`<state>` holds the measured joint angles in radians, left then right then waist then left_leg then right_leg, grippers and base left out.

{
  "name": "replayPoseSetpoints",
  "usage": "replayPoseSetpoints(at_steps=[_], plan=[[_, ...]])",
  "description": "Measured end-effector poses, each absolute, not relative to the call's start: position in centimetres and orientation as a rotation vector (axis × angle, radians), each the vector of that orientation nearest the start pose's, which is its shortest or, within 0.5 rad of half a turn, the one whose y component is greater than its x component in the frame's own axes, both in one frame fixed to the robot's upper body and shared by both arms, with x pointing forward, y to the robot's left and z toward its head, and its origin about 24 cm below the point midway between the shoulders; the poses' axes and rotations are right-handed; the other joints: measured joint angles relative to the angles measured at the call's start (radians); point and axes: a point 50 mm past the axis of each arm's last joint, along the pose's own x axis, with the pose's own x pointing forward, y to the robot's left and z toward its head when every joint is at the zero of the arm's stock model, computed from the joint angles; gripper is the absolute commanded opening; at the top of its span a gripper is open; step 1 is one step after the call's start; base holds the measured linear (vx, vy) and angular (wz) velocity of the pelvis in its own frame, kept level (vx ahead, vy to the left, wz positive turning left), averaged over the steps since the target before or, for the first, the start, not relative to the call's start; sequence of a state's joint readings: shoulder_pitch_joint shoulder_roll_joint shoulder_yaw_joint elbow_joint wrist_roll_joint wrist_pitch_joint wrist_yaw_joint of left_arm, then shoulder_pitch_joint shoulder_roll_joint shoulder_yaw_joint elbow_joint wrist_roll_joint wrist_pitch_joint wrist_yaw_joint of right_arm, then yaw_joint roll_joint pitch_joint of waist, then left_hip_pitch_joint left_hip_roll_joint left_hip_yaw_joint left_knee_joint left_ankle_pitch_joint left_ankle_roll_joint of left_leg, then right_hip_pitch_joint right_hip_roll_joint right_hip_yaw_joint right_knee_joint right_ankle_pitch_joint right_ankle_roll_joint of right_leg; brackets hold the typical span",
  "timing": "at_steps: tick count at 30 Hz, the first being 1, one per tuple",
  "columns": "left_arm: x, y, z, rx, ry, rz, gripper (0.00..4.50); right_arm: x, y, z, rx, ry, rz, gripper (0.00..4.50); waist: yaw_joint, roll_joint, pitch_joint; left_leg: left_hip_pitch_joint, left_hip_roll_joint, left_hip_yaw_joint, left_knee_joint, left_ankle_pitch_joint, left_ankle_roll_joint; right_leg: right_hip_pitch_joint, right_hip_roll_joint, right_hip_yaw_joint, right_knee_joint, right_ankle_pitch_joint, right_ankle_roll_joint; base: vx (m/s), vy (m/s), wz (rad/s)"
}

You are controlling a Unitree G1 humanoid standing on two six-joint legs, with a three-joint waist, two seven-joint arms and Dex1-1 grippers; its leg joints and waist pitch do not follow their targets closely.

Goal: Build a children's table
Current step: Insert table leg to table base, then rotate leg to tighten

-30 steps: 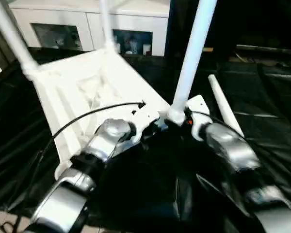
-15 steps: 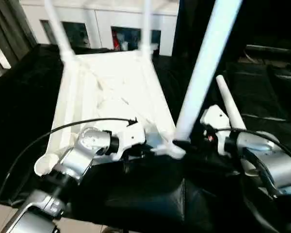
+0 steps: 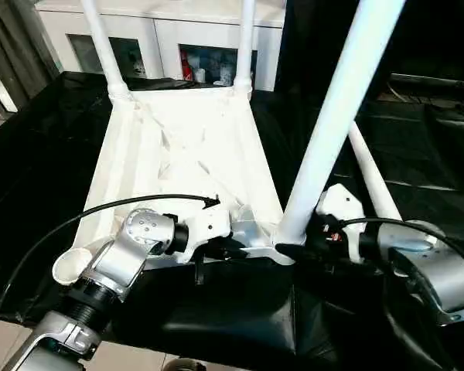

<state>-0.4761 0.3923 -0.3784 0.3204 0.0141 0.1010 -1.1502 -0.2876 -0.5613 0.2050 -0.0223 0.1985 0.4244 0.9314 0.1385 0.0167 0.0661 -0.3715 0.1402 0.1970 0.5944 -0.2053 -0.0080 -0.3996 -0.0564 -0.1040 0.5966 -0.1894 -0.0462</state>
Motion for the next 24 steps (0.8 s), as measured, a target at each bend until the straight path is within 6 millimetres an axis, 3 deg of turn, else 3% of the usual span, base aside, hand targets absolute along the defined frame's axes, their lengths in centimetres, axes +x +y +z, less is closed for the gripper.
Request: replayPoseSetpoints(at_steps=[9, 24], plan=[[29.06, 11.03, 5.58, 0.503, 0.340, -1.411, 0.00, 27.37, -16.31, 7.66, -0.299, 0.377, 1.054, 4.31, 0.000, 0.000, 0.000, 0.000, 0.001, 0.000, 0.006, 0.000, 0.000, 0.000, 0.000, 0.000, 0.005, 0.000, 0.000, 0.000, 0.000, 0.00], [29.14, 11.15, 5.49, 0.497, 0.357, -1.393, 0.00, 27.36, -15.77, 6.85, -0.258, 0.390, 1.055, 2.99, -0.004, 0.001, 0.000, 0.001, 0.001, 0.000, 0.010, 0.000, 0.000, 0.000, 0.000, 0.001, 0.011, 0.000, 0.000, 0.000, 0.000, 0.00]])
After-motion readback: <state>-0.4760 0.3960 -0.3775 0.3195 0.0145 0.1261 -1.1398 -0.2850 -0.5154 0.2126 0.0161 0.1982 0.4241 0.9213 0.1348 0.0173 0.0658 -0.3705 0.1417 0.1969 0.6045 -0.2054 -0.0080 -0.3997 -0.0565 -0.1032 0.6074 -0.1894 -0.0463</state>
